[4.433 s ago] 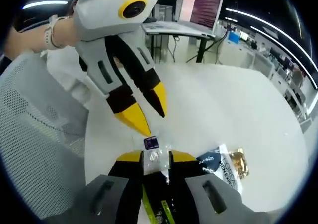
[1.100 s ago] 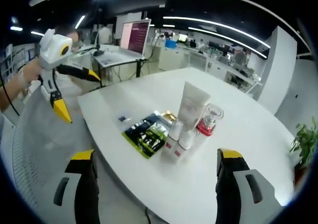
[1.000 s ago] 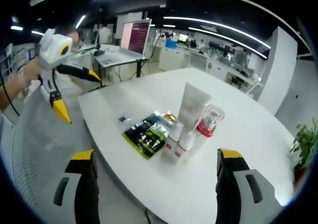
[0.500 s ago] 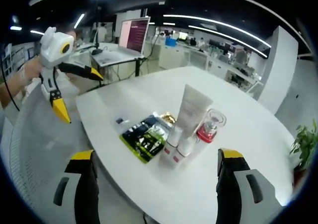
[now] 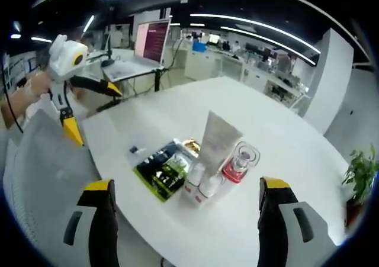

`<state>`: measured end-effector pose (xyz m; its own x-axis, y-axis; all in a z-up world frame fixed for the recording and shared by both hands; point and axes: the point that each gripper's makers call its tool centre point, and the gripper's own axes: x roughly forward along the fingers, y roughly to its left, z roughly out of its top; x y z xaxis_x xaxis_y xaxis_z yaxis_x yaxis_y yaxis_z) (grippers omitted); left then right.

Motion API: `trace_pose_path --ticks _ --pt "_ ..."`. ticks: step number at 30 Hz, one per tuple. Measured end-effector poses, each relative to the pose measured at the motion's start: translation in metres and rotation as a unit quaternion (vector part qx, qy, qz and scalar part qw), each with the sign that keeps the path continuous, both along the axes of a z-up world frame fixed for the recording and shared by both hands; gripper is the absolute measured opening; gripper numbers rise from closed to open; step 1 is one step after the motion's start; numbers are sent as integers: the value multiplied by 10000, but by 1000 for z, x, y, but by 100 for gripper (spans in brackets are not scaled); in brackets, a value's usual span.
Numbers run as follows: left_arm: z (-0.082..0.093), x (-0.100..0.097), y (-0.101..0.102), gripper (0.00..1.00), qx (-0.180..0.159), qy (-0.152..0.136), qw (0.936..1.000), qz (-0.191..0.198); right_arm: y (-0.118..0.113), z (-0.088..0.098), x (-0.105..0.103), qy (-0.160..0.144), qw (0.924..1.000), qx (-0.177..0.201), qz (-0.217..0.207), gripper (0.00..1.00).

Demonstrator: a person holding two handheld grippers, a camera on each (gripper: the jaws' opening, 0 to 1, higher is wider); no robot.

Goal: Arrange the skincare products in the storage area until every visible bottle or jar stands upright without overlapping.

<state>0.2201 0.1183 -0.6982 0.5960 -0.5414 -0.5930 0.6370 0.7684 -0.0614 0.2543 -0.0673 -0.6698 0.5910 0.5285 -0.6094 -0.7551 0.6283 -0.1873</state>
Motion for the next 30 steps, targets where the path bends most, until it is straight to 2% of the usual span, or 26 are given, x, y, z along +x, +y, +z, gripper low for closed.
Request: trace_pose_path --ticks 4,10,19,26,30 --pt "-2 3 0 99 -9 54 10000 -72 5 9 9 95 9998 146 124 100" --pt "-5 7 2 99 -37 112 9999 -124 11 24 27 14 9995 17 321 100" --pt "-6 11 0 98 -138 153 9997 -140 35 51 57 21 9967 122 801 100" --pt "-8 11 2 97 -182 178 9996 -94 50 54 81 129 9953 178 947 100" --pt "-12 11 2 97 -201 225 9995 -65 67 53 89 361 9924 348 1121 98"
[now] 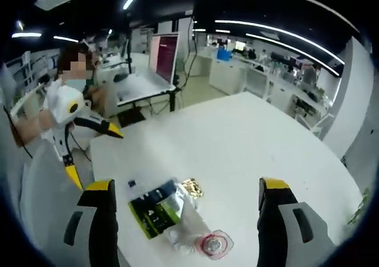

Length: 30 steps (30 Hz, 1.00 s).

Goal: Arrange the skincare products in the storage area until every visible bottle or jar stands upright without overlapping.

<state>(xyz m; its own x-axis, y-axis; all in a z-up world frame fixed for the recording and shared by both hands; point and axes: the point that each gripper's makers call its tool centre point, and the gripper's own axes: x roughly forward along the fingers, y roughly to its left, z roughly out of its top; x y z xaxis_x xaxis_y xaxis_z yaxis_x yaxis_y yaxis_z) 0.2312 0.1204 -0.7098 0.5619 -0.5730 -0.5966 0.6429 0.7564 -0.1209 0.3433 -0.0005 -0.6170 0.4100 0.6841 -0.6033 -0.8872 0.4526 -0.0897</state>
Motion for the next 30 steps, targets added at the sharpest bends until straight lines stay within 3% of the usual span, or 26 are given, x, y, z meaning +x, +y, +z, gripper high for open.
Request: trace_pose_path --ticks 6,15,30 --pt "-3 1 -1 97 25 35 10000 1 14 -3 23 253 9996 -37 113 93" --pt "-9 1 -6 96 -128 120 9998 93 31 -22 50 562 9974 -281 354 81" --pt "-19 0 -3 94 -195 318 9990 262 39 -87 78 1203 9872 -794 677 49"
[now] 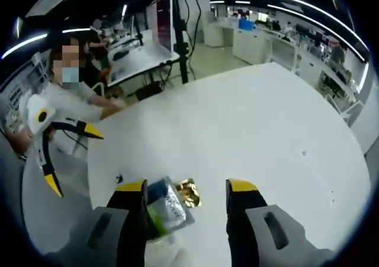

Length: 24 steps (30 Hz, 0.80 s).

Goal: Arrange the skincare products in the storage area until every visible bottle or jar stands upright without overlapping.

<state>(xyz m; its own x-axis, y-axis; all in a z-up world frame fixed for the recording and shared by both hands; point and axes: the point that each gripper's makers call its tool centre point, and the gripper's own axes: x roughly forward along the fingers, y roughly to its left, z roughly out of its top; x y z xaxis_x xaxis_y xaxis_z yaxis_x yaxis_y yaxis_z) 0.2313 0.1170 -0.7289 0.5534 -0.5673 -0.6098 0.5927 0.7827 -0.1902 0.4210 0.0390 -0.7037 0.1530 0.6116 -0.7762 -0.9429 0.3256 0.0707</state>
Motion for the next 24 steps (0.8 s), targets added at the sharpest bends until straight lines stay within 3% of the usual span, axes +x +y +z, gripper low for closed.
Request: trace_pose_path --ticks 4,10,18,24 --pt "-4 1 1 94 9 65 10000 33 -6 -22 3 207 9993 -293 105 41" --pt "-8 2 1 92 15 143 9999 70 -9 -51 5 541 9974 -444 170 33" --pt "-13 5 0 90 15 245 9997 73 -15 -87 0 942 9916 -844 282 29" --pt "-18 6 0 88 -18 331 9994 79 -16 -104 -6 1171 9875 -995 358 26"
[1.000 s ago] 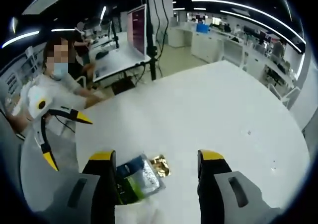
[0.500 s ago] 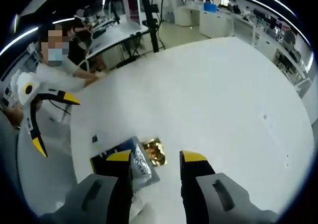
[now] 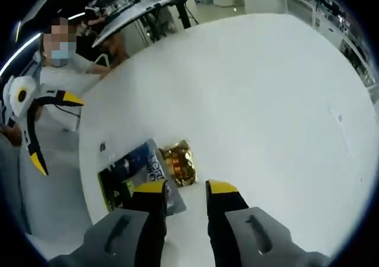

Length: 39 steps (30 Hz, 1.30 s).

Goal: Arrange the skincare products in the storage area until every visible bottle or jar stands upright without overlapping.

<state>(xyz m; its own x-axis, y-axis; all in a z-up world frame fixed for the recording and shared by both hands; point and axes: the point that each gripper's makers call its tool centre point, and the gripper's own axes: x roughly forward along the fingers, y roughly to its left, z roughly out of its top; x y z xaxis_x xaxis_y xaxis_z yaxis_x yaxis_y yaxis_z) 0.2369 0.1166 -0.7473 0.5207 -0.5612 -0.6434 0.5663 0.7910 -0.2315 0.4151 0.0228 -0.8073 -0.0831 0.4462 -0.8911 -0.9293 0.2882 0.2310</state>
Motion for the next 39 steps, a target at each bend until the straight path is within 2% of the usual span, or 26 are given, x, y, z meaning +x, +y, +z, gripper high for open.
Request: trace_pose_path --ticks 6,10,18,26,31,35,37,39 --pt "-4 -2 2 87 6 81 10000 13 -2 -15 -7 140 9996 -206 136 24" --pt "-5 -1 4 86 -1 108 9999 55 -1 -19 -6 108 9991 -318 244 23" --pt "-9 2 2 81 115 177 9995 -243 2 -25 -3 -1 9971 -562 512 20" --pt "-3 34 0 76 323 -50 9967 -741 2 -28 4 -113 9964 -605 589 14" --pt "-8 59 -6 70 245 -30 9954 -926 2 -30 8 -305 9947 -667 720 11" --pt "-13 77 -16 61 192 -54 9932 -1146 2 -31 12 -454 9928 -723 844 9" --pt "-18 82 -21 60 313 9 9909 -1306 3 -32 14 -469 9924 -744 857 8" --pt "-21 88 -26 59 393 -44 9888 -1439 3 -32 15 -539 9911 -771 946 7"
